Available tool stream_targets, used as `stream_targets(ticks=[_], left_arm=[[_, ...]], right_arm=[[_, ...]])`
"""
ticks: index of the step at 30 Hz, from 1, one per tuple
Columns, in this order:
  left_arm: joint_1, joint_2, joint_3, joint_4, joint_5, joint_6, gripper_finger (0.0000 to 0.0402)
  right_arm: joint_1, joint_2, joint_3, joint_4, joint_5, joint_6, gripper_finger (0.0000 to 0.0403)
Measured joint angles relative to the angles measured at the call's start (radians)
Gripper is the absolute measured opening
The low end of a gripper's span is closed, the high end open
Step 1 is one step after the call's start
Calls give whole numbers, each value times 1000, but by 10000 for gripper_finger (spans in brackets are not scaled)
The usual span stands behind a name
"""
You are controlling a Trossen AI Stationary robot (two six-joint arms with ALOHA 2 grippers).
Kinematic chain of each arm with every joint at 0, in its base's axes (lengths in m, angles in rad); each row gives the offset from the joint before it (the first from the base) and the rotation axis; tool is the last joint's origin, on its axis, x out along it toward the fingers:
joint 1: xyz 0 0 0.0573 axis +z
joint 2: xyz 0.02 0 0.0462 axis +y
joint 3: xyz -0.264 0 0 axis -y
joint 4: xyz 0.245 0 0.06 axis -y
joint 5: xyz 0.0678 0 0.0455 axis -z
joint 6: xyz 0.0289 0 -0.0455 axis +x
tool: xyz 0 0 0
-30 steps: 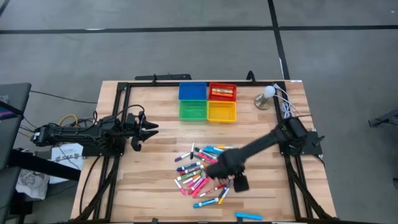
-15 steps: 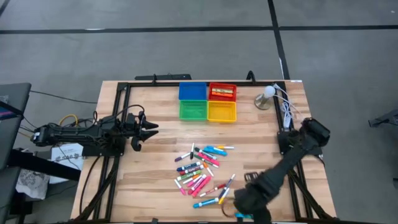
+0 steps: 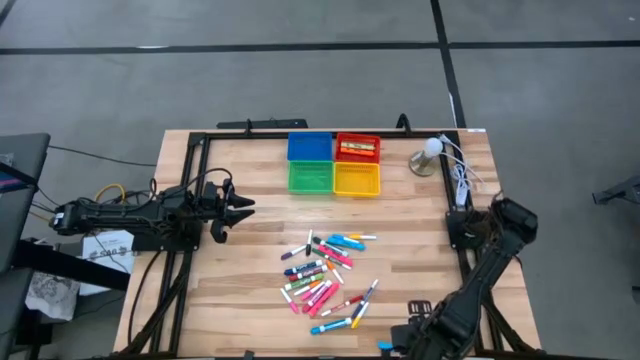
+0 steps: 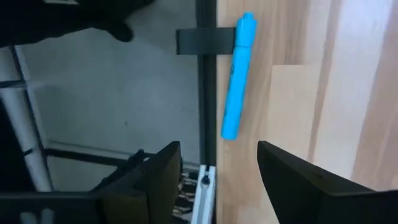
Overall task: Pick & Place Markers
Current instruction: Put the light blue marker in the red bin
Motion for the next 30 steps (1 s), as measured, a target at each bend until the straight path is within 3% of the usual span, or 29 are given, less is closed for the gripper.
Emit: stream_targets(ticks=[10,22,30], left_arm=[[0,10,0,8,10,-100,141],[0,21,0,8,11,-97,141],[0,49,0,8,11,-90,141]], right_arm=[[7,86,-1,36,42,-52,202],[-13,133,-2,88,117,-52,200],[-18,148,-2,148,112,-51,177]])
